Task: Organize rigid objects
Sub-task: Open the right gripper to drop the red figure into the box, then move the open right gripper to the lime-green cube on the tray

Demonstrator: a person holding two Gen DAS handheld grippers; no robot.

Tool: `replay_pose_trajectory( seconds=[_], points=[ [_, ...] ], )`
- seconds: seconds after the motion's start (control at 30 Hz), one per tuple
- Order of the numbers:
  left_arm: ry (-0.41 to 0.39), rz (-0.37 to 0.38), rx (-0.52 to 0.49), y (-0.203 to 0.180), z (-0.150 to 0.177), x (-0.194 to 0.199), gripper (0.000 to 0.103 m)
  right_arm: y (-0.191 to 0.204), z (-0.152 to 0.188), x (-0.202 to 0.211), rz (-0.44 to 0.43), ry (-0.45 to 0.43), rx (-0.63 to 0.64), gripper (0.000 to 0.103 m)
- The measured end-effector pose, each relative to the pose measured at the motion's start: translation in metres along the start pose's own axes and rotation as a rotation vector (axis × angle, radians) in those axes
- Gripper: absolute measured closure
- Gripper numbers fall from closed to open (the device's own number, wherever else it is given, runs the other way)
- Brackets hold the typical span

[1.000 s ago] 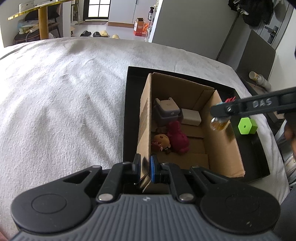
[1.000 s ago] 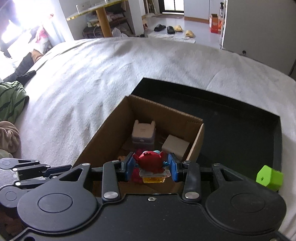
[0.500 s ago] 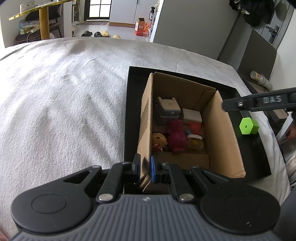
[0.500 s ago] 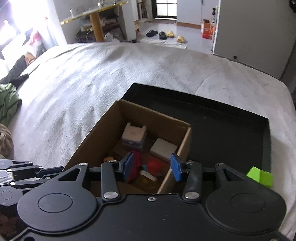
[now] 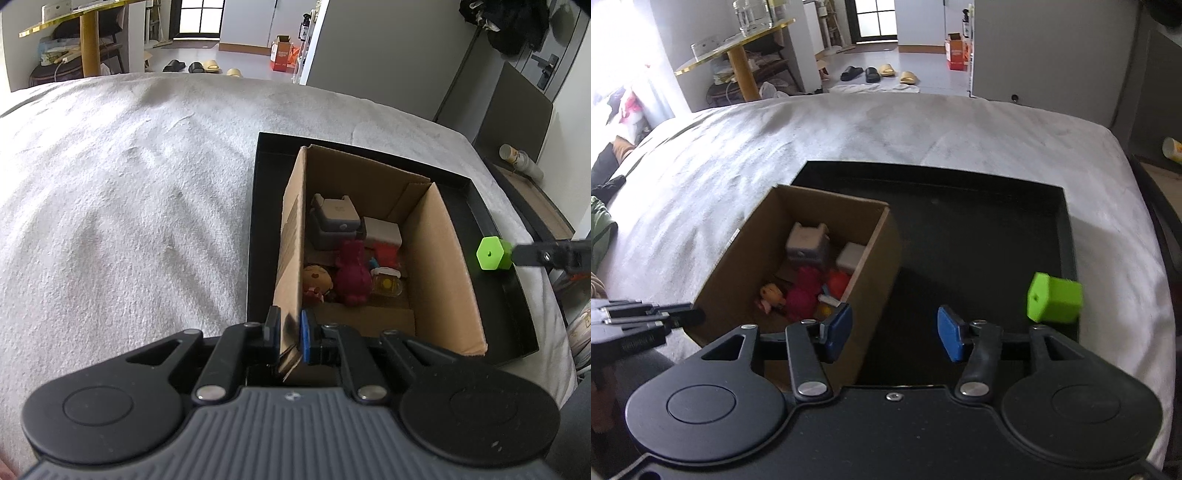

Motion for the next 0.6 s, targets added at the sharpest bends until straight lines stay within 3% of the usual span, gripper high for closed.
replay_pose_trajectory(
  seconds=[0.2,0.33,0.47,0.6],
  points=[
    [0.005,-0.011,-0.005,-0.002,0.000,0.001,0.093,-0.024,0.005,0.007,0.018,-0.016,-0.021,0.043],
    [0.016,-0.023,-0.012,-0.003,0.000,0.000,0.093,-0.036,0.003,0.013,0.032,-0.050,-0.022,0.025],
    [0.024,-0.041,-0.026,-0.005,-0.001,-0.001,0.093,-0.046,-0.001,0.016,0.031,-0.073,-0.026,0.020],
    [0.032,-0.059,-0.040,-0.006,-0.001,-0.002,0.093,-0.057,-0.003,0.017,0.041,-0.099,-0.028,0.005]
  ],
)
Point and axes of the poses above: each gripper's, at about its wrist camera, not at the fingertips, and x roughly against the way its jaws point, y to its left, z to its underside, the point moved 8 cm from there along -x, roughly the way its jaws point, and after that the axes turned 13 degrees about -x, right-handed, at the moved point
